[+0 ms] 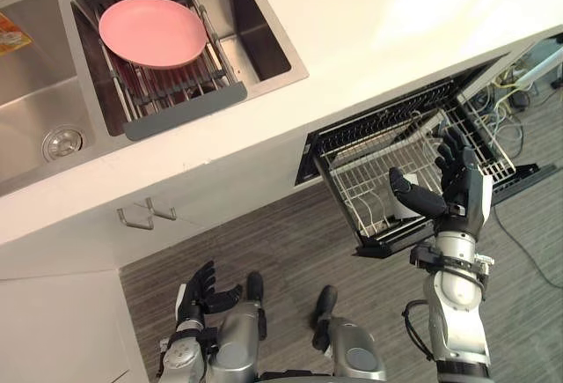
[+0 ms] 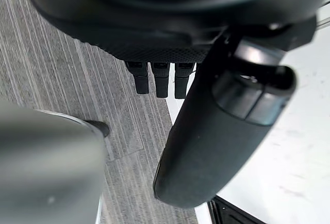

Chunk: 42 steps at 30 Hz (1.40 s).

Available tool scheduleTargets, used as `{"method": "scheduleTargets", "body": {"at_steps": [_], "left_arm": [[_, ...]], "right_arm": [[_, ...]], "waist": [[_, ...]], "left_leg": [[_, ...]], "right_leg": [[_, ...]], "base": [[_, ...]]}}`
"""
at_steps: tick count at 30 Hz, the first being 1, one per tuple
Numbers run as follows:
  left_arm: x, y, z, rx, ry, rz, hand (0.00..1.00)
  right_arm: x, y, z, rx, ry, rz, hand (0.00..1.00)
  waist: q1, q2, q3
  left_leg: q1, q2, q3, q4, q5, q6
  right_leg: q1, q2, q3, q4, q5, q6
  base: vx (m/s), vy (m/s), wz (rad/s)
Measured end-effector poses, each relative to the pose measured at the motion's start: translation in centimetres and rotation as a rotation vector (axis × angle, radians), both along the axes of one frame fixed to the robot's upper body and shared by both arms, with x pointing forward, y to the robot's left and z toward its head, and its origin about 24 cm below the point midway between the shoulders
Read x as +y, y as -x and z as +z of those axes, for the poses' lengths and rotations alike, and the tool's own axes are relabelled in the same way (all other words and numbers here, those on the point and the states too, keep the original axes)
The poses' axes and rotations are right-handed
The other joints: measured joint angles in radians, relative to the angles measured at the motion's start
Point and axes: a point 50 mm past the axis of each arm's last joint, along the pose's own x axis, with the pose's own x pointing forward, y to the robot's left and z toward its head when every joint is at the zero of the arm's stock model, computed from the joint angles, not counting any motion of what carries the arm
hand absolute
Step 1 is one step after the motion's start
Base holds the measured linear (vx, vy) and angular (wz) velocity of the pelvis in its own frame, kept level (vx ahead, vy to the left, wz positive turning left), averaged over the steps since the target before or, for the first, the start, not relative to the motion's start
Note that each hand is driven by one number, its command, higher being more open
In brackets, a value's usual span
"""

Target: Walk over to the sink, pick up the cup, carry it to the dishwasher, place the cup inside the dishwasher, then close the dishwasher door

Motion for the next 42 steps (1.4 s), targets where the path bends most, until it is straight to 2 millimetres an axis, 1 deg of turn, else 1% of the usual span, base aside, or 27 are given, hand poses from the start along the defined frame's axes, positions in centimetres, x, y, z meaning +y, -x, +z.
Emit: {"method": "scheduleTargets", "body": {"at_steps": [1,3,4,7,8,9,10,11,12,13,14,15,16,17,18,19,21,22,23,24,25,26,28,30,33,37,42], "left_arm": [[0.1,-0.2,0.0,-0.001,-0.001,-0.003,0.9],[0.1,-0.3,0.0,-0.001,0.005,-0.005,0.9],[0.1,-0.3,-0.1,0.0,0.005,-0.006,0.9],[0.0,0.2,-0.7,0.036,0.008,-0.006,0.9],[-0.1,0.5,-1.0,0.055,0.007,-0.011,0.9],[-0.1,0.5,-1.0,0.057,0.008,-0.009,0.9],[-0.1,0.5,-1.0,0.055,0.006,-0.01,0.9],[-0.1,0.6,-1.0,0.061,-0.005,-0.021,0.9],[-0.1,0.6,-1.1,0.066,-0.003,-0.023,0.9],[-0.1,0.8,-1.2,0.072,-0.004,-0.023,0.9],[0.0,0.9,-1.2,0.077,-0.007,-0.023,0.9],[0.1,1.0,-1.3,0.085,-0.017,-0.032,0.9],[0.4,1.0,-1.3,0.09,-0.038,-0.05,0.9],[0.7,1.0,-1.2,0.095,-0.06,-0.071,0.9],[0.6,0.9,-1.2,0.095,-0.062,-0.079,0.9],[0.8,1.0,-1.2,0.098,-0.069,-0.079,0.9],[0.9,1.2,-1.2,0.102,-0.074,-0.081,0.9],[1.0,1.2,-1.2,0.103,-0.079,-0.089,0.9],[1.0,1.2,-1.2,0.106,-0.082,-0.098,0.9],[1.0,1.2,-1.2,0.11,-0.085,-0.104,0.9],[0.8,1.3,-1.4,0.115,-0.079,-0.106,0.9],[0.4,1.7,-1.6,0.122,-0.064,-0.105,0.9],[0.0,2.3,-1.8,0.135,-0.05,-0.102,0.9],[0.1,2.4,-1.8,0.137,-0.049,-0.102,0.9],[0.0,2.5,-1.9,0.14,-0.046,-0.104,0.9],[0.0,2.6,-2.0,0.146,-0.041,-0.11,0.9],[0.0,2.7,-2.1,0.153,-0.041,-0.109,0.9]], "right_arm": [[0.3,0.1,0.8,-0.037,0.012,0.021,0.9],[0.7,0.2,1.9,-0.095,0.031,0.052,0.9],[1.0,0.1,2.7,-0.13,0.044,0.074,0.9],[1.5,-0.1,3.7,-0.174,0.089,0.117,0.9],[1.6,-0.5,4.4,-0.201,0.111,0.125,0.9],[1.8,-0.8,4.9,-0.221,0.117,0.137,0.9],[2.1,-1.1,5.2,-0.233,0.122,0.148,0.9],[2.7,-1.6,5.8,-0.255,0.149,0.184,0.9],[3.0,-1.8,6.0,-0.257,0.167,0.198,0.9],[3.7,-2.3,5.9,-0.249,0.2,0.231,0.9],[4.1,-2.7,5.8,-0.243,0.214,0.253,0.9],[4.7,-3.3,5.7,-0.228,0.24,0.286,0.9],[5.4,-4.0,5.4,-0.21,0.264,0.318,0.9],[5.7,-4.6,5.0,-0.186,0.272,0.338,0.9],[5.7,-4.7,4.8,-0.173,0.274,0.341,0.9],[5.6,-4.9,4.4,-0.148,0.297,0.339,0.9],[5.2,-5.1,4.3,-0.128,0.321,0.338,0.9],[4.8,-5.1,4.3,-0.119,0.348,0.334,0.9],[4.5,-5.2,4.3,-0.11,0.367,0.329,0.9],[4.3,-5.2,4.3,-0.104,0.375,0.327,0.9],[4.2,-5.3,4.2,-0.095,0.378,0.326,0.9],[4.1,-5.4,4.0,-0.079,0.379,0.323,0.9],[4.4,-5.5,3.9,-0.072,0.386,0.328,0.9],[4.5,-5.5,3.8,-0.07,0.386,0.333,0.9],[4.6,-5.8,3.7,-0.059,0.388,0.345,0.9],[4.7,-6.6,3.3,-0.029,0.389,0.354,0.9],[5.2,-7.4,1.7,0.049,0.382,0.383,0.9]], "waist": [[-0.002,0.0,-0.002],[0.003,-0.001,-0.004],[0.005,0.0,-0.01],[0.008,0.0,-0.063],[0.015,0.004,-0.088],[0.025,0.0,-0.094],[0.03,-0.004,-0.098],[0.031,-0.007,-0.108],[0.03,-0.01,-0.114],[0.03,-0.024,-0.127],[0.03,-0.031,-0.133],[0.03,-0.034,-0.139],[0.03,-0.037,-0.142],[0.029,-0.037,-0.142],[0.028,-0.037,-0.143],[0.024,-0.037,-0.143],[0.016,-0.036,-0.144],[0.002,-0.037,-0.145],[-0.001,-0.04,-0.15],[-0.004,-0.044,-0.158],[-0.012,-0.039,-0.167],[-0.006,-0.025,-0.19],[0.006,-0.009,-0.202],[0.007,-0.01,-0.204],[0.01,-0.01,-0.204],[0.014,-0.009,-0.211],[0.019,-0.008,-0.218]], "left_leg": [[-0.021,0.011,0.023,0.054,-0.012,-0.01],[-0.044,0.036,0.104,0.114,-0.014,-0.014],[-0.051,0.054,0.169,0.135,-0.014,-0.014],[-0.069,0.073,0.299,0.106,-0.014,-0.014],[-0.063,0.078,0.361,0.067,-0.034,0.01],[-0.06,0.068,0.357,0.057,-0.027,0.026],[-0.056,0.061,0.353,0.057,-0.025,0.032],[-0.051,0.037,0.335,0.063,-0.044,0.046],[-0.047,0.025,0.327,0.071,-0.055,0.063],[-0.032,-0.004,0.324,0.085,-0.079,0.084],[-0.022,-0.02,0.324,0.09,-0.089,0.09],[-0.006,-0.036,0.324,0.094,-0.099,0.099],[0.016,-0.051,0.321,0.095,-0.104,0.117],[0.035,-0.057,0.309,0.093,-0.11,0.124],[0.044,-0.06,0.299,0.086,-0.11,0.123],[0.063,-0.064,0.273,0.067,-0.105,0.12],[0.07,-0.065,0.246,0.053,-0.1,0.113],[0.07,-0.067,0.218,0.048,-0.094,0.106],[0.069,-0.07,0.193,0.05,-0.091,0.101],[0.067,-0.077,0.172,0.052,-0.091,0.095],[0.062,-0.075,0.153,0.054,-0.091,0.087],[0.055,-0.056,0.143,0.046,-0.089,0.069],[0.056,-0.024,0.134,0.034,-0.087,0.049],[0.063,-0.01,0.124,0.013,-0.077,0.032],[0.082,-0.003,0.124,-0.013,-0.069,0.02],[0.09,-0.009,0.119,-0.038,-0.054,0.015],[0.099,-0.034,0.083,-0.121,0.007,0.008]], "right_leg": [[0.02,0.004,-0.025,0.0,-0.009,-0.001],[0.052,0.007,-0.063,0.001,-0.023,-0.002],[0.072,0.009,-0.094,0.001,-0.035,-0.003],[0.084,0.006,-0.168,0.001,-0.062,-0.009],[0.085,0.006,-0.199,0.005,-0.069,-0.001],[0.085,0.0,-0.207,0.017,-0.073,0.006],[0.085,-0.007,-0.21,0.024,-0.077,0.011],[0.084,-0.043,-0.233,0.087,-0.114,0.03],[0.08,-0.069,-0.24,0.139,-0.143,0.038],[0.058,-0.137,-0.239,0.269,-0.2,0.054],[0.041,-0.173,-0.232,0.346,-0.224,0.04],[0.007,-0.223,-0.205,0.466,-0.237,0.008],[-0.04,-0.262,-0.143,0.587,-0.23,-0.034],[-0.071,-0.262,-0.072,0.646,-0.246,-0.04],[-0.078,-0.251,-0.044,0.649,-0.254,-0.034],[-0.095,-0.218,0.008,0.614,-0.261,-0.032],[-0.114,-0.176,0.055,0.536,-0.263,-0.032],[-0.128,-0.137,0.111,0.463,-0.258,-0.024],[-0.134,-0.106,0.163,0.378,-0.232,-0.01],[-0.134,-0.092,0.189,0.323,-0.166,0.018],[-0.121,-0.087,0.186,0.307,-0.159,0.036],[-0.103,-0.059,0.17,0.254,-0.144,0.032],[-0.062,-0.014,0.154,0.171,-0.107,0.016],[-0.036,0.009,0.139,0.116,-0.084,0.004],[0.005,0.029,0.135,0.044,-0.056,-0.001],[0.029,0.035,0.127,-0.01,-0.03,0.002],[0.042,0.03,0.086,-0.057,-0.001,0.003]], "base": [[0.01,-0.02,0.54],[-0.01,-0.026,0.65],[-0.04,-0.027,0.66],[-0.06,-0.011,0.8],[0.0,0.031,0.58],[0.01,0.028,0.46],[0.07,0.063,0.39],[0.09,0.097,0.4],[0.14,0.144,0.5],[0.12,0.114,0.32],[0.1,0.082,0.23],[0.1,0.064,0.15],[0.13,0.057,0.22],[0.17,0.031,0.26],[0.17,-0.017,0.44],[0.17,-0.053,0.46],[0.13,-0.073,0.52],[0.12,-0.113,0.65],[0.12,-0.129,0.76],[0.09,-0.118,0.64],[0.13,-0.155,0.45],[0.13,-0.146,0.22],[0.14,-0.137,0.01],[0.09,-0.12,0.05],[0.05,-0.06,-0.01],[0.01,-0.009,0.05],[-0.02,-0.011,0.24]]}}
